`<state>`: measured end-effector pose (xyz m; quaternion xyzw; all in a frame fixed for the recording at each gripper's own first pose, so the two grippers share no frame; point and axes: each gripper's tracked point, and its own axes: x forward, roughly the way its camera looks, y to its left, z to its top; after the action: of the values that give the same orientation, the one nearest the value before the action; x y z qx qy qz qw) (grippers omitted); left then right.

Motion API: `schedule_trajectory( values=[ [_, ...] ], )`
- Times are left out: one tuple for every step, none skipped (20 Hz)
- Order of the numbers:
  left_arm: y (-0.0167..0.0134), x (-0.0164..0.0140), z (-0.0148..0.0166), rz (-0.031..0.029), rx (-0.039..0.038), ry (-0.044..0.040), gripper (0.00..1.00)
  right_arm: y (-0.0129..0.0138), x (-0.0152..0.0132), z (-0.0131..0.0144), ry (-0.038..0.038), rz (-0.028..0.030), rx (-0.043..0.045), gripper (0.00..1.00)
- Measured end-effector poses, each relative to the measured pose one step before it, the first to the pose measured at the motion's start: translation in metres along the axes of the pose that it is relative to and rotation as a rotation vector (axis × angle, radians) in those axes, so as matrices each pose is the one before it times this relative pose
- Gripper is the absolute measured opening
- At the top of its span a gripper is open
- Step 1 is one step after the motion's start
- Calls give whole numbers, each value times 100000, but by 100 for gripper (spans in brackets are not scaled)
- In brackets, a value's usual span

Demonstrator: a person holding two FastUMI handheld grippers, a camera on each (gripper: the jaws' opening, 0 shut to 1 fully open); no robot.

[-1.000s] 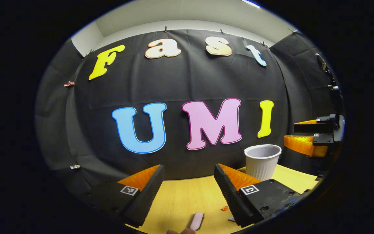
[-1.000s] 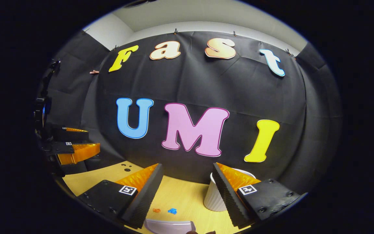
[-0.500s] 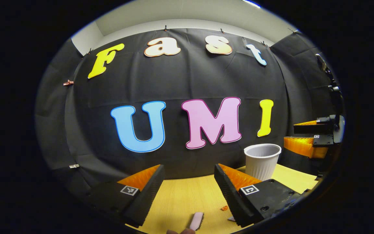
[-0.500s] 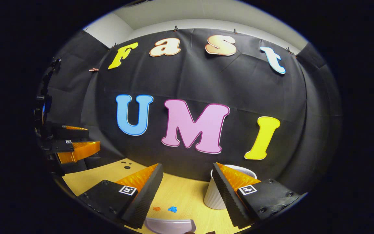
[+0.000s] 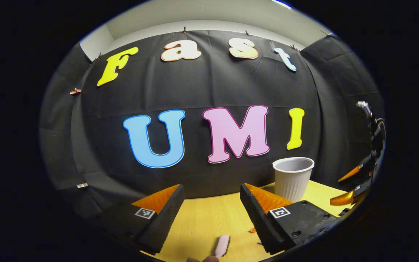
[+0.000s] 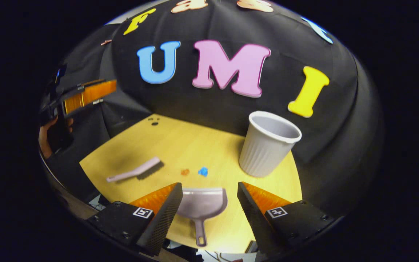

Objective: Pick up the small broom and dustpan from the desktop, sweep the trash into the dustpan with the broom, and then empty the trash into the garbage bin.

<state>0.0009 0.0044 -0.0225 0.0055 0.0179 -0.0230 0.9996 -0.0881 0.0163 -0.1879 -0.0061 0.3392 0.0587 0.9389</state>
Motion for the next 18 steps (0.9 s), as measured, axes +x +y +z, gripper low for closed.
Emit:
schedule_trajectory(
  values=[
    [-17, -121, -227, -628, -12, 496, 98, 569, 273, -2056, 4888, 1413, -242, 97],
    [209, -121, -413, -542, 14, 353, 98, 505, 494, -1773, 4067, 739, -430, 97],
    [84, -221, -177, -506, 71, 449, 98, 385, 352, -1698, 3972, 713, -660, 97],
    [55, -223, -317, -394, -5, 467, 98, 339, 566, -1653, 3818, 181, -761, 97],
    [240, -266, -400, -684, -211, 695, 98, 22, 899, -1438, 3809, -820, -938, 96],
    [230, -373, -116, -422, -46, 233, 98, 110, 1287, -1605, 4495, -509, -633, 96],
    [544, -500, -244, -350, 213, -149, 98, 156, 1247, -1061, 3518, -66, 494, 96],
    [249, -288, -193, -187, 155, -59, 98, 71, 1051, -934, 2728, -462, 571, 96],
    [251, -280, -118, 96, 43, 84, 98, -210, 1487, -874, 3204, -1289, -137, 96],
    [428, -226, -294, 328, -257, 525, 98, -187, 2367, -1206, 5258, -1938, 1182, 95],
    [173, -164, -349, 296, -452, 655, 98, 406, 1270, -569, 2918, 924, 1895, 93],
    [197, -101, -95, 322, -415, 496, 98, 482, 1380, -554, 2736, 2152, 1756, 94],
    [153, -50, -189, 467, -174, 421, 98, 302, 1054, -188, 1645, 1574, 612, 93],
    [189, -129, 115, 735, 83, 265, 98, -33, 1112, -213, 1925, 180, -55, 90],
    [134, 116, -99, 875, 295, 113, 98, 110, 892, 10, 1681, 632, -171, 88],
    [103, 71, 147, 819, 355, 199, 98, -54, 770, 146, 669, 208, -169, 88],
    [-63, 238, -284, 718, 342, 410, 98, 131, 733, -56, 1733, 790, 66, 88],
    [31, 76, 42, 920, 298, 491, 98, -23, 371, -109, 670, 905, 618, 88]
  ],
)
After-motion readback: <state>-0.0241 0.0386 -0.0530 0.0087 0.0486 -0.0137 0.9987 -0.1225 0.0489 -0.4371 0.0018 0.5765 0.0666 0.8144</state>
